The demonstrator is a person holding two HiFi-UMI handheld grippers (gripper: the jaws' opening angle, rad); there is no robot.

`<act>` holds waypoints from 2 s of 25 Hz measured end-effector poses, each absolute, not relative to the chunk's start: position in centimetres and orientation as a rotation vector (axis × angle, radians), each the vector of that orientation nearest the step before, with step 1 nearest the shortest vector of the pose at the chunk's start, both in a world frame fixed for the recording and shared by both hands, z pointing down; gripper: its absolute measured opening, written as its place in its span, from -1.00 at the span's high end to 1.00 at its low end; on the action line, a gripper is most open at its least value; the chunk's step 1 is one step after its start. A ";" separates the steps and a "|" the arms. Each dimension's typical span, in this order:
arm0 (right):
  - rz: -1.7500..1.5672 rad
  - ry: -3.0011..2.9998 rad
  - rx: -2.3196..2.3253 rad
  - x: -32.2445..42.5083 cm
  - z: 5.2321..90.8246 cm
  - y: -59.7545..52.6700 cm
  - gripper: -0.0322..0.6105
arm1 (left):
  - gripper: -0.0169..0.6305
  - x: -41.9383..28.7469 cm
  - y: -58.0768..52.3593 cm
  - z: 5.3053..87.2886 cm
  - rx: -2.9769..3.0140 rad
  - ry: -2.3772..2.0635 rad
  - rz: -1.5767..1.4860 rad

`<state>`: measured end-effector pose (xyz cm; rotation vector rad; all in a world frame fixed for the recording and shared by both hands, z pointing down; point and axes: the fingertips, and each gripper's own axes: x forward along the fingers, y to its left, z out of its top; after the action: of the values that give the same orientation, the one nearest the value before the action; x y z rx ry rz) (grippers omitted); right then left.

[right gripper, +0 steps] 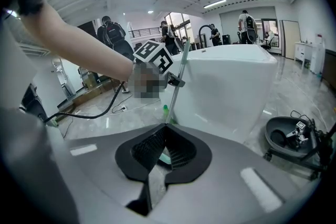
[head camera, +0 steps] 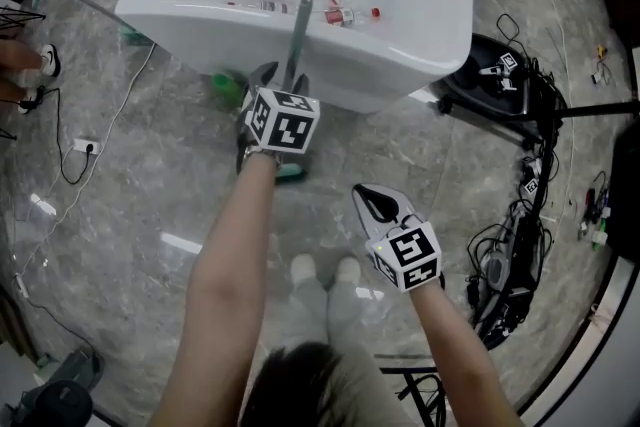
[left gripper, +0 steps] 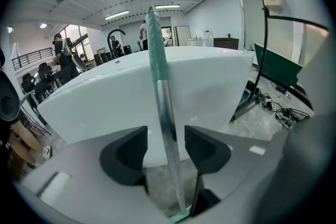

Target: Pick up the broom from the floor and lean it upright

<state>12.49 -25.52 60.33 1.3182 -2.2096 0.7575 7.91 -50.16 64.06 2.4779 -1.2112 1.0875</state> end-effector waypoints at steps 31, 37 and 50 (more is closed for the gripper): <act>0.556 -2.478 1.452 8.7 38.2 -24.3 0.89 | 0.11 6.2 -32.8 42.3 2.628 -1.148 0.630; 0.478 -2.533 1.441 8.2 32.7 -22.1 0.89 | 0.11 7.0 -28.2 36.1 2.688 -1.125 0.513; 0.123 -2.623 1.346 7.9 22.8 -20.4 0.89 | 0.35 6.3 -24.7 24.7 2.818 -1.155 0.296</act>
<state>7.91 -20.37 22.76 1.3462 -2.6229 0.1231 6.29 -24.75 24.70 2.8180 -1.1550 0.2957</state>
